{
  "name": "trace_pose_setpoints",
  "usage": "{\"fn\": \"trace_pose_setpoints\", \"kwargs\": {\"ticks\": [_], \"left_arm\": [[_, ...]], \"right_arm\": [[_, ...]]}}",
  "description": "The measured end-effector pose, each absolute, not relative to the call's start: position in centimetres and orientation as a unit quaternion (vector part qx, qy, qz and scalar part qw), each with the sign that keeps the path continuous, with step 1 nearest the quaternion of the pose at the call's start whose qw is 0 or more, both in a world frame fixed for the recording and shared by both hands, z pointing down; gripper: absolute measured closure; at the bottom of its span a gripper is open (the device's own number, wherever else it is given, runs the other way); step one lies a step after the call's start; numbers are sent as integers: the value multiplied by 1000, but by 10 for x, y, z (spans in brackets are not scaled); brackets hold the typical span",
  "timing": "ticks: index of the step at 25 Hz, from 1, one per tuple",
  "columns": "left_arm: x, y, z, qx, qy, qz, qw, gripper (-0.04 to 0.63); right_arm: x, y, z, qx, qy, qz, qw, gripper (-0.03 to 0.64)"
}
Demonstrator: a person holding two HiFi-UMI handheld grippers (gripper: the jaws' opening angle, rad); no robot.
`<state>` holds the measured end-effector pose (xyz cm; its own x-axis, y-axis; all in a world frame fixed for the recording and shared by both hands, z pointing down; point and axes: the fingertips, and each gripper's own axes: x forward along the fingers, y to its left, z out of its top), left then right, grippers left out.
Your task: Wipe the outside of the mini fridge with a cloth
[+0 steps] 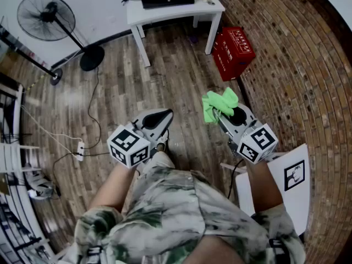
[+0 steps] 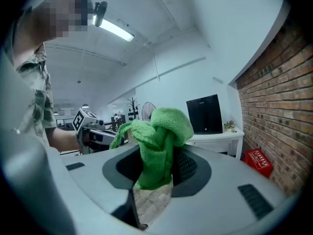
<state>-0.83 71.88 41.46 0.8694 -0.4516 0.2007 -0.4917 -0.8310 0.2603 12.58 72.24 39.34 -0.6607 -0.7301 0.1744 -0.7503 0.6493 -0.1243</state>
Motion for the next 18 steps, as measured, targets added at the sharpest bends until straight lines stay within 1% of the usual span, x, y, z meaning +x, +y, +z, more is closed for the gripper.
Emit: {"fn": "trace_pose_setpoints", "kwargs": {"ticks": [5,10,14,18], "left_arm": [[-29,633,414,958,-234,60,154,568],[-62,530,405,964,-209,59,153,568],[-76,455,392,970,-194,76,128,568],[-73,404,378,975,-178,92,100,568]], "right_arm": [[109,640,388,424,-898,104,48,460],[75,543,371,445,-888,105,48,462],[57,472,364,448,-886,103,55,463],[48,419,351,438,-893,83,59,465]]}}
